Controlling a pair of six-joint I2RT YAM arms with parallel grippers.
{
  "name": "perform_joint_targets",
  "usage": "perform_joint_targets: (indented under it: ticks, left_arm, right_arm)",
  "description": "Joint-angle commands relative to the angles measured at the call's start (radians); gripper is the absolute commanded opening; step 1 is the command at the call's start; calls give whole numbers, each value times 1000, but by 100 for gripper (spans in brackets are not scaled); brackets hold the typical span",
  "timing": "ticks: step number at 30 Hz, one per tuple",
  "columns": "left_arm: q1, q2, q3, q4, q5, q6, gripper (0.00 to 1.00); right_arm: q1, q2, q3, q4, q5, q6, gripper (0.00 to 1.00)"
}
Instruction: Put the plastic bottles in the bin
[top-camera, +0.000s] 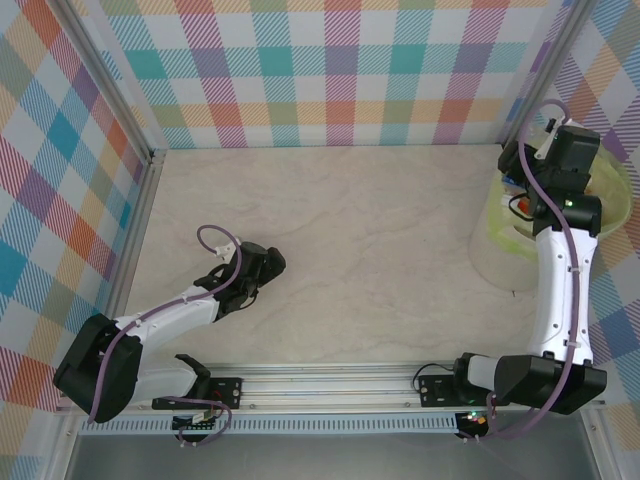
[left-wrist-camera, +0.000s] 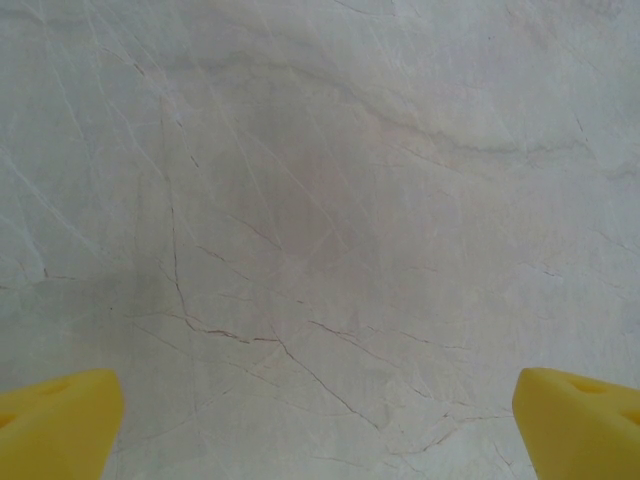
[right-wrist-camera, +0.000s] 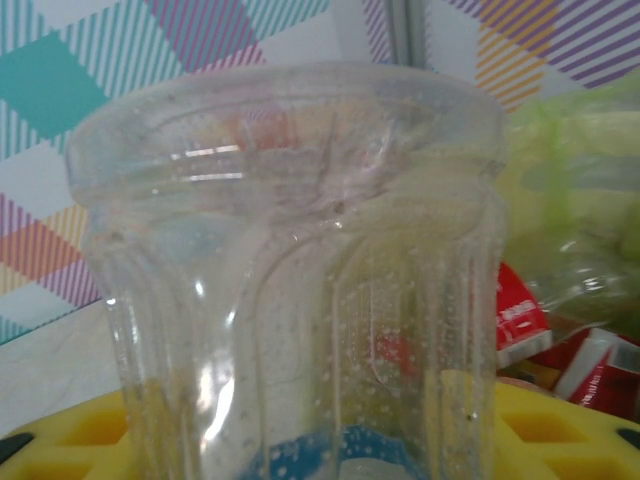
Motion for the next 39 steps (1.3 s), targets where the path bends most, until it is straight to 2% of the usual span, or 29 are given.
perform_joint_targets:
  ticks: [1,9,11,15,17,18,22,27,29,31,33,39]
  left_arm:
    - [11,4,15,15,2,-16,100]
    - [11,4,15,13,1,-13,100]
    - [11,9,14,22,1,-14,100]
    - [11,34,28,35,18,-9,100]
    - [11,48,39,32,29,-6,100]
    - [11,55,45,29,31,-6,100]
    - [11,57,47,20,37,-14,100]
    - [11,35,42,5,13,-10,100]
    - [12,26,41,4,5,-7,100]
    - [12,20,40,4,2,-3,100]
    - [12,16,40,1,-1,-1,100]
    - [16,-6,44,-19,-35,33,100]
  right_arm:
    - [-41,12,18,-75,83,-40,51]
    - [-103,-26,22,-107,282,-105,50]
    - [-102,-46,21,-102,236,-108,50]
    - [-103,-50,35,-65,-46,-130,50]
    - [-102,-12,65,-83,-96,-128,50]
    - [-102,14,80,-97,-79,-119,50]
    - [-103,106,107,-93,133,-79,51]
    - [-103,188,142,-69,226,-61,53]
    - [-103,227,173,-92,245,-35,62]
    - [-103,267,202,-122,287,-9,79]
    - [-103,282,215,-132,313,0,91]
    - [-103,245,198,-106,330,-26,97]
